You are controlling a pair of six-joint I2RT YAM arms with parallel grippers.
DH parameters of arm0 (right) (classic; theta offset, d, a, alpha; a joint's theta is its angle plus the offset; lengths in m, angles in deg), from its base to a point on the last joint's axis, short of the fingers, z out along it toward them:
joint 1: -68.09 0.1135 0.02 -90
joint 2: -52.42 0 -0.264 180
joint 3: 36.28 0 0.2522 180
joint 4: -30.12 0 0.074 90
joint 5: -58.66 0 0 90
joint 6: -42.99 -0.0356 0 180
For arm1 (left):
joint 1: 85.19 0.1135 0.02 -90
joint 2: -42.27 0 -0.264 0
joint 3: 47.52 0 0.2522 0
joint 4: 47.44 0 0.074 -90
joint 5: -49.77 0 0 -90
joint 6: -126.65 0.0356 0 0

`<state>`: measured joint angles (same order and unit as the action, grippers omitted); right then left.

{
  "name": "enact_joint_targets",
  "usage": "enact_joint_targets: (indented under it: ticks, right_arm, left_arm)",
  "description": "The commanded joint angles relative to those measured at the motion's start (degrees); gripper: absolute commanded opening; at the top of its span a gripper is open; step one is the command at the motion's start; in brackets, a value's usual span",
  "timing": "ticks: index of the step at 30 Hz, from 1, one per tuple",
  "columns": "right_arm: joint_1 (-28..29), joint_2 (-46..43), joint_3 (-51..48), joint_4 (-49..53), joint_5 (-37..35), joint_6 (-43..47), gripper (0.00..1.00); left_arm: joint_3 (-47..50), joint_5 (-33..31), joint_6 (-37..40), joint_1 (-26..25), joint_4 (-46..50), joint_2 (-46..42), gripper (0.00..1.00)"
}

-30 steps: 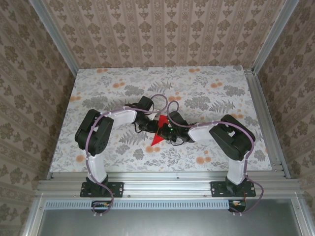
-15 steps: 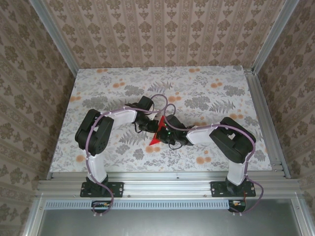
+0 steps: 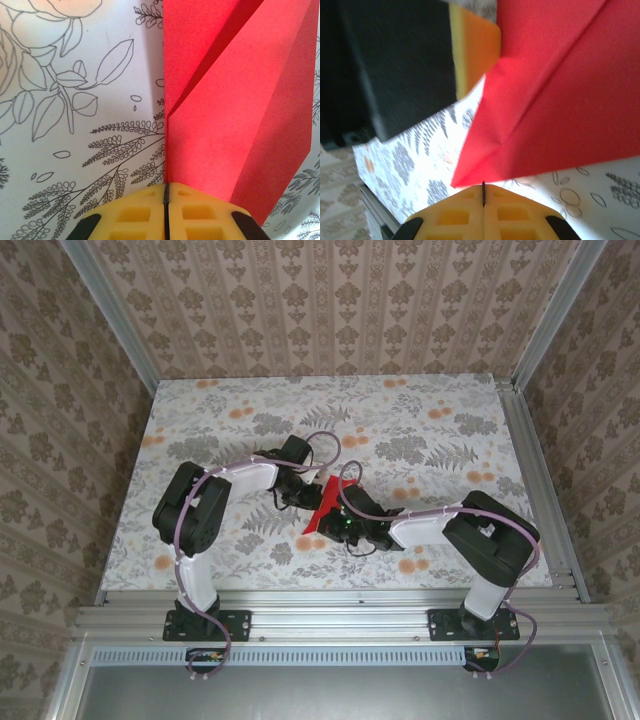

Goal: Fold a paper plane with a square sheet of paper (pick it up from the middle)
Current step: Fourth fold the wing at the center of the table.

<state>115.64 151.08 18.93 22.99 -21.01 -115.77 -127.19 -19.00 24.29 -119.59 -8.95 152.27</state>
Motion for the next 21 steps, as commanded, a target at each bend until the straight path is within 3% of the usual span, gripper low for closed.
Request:
enact_joint_targets:
  ticks: [1,21]
  right_arm:
    - [0.7,-0.9,-1.1,-7.8,-6.1,-4.9,0.08]
    - [1.0,8.8,0.7,-18.3,-4.9,-10.4,0.08]
  left_arm:
    - [4.2,-7.9,0.1,-0.2,4.2,8.2,0.09]
    - [4.1,-4.3,-1.3,0.6,4.3,8.8,0.08]
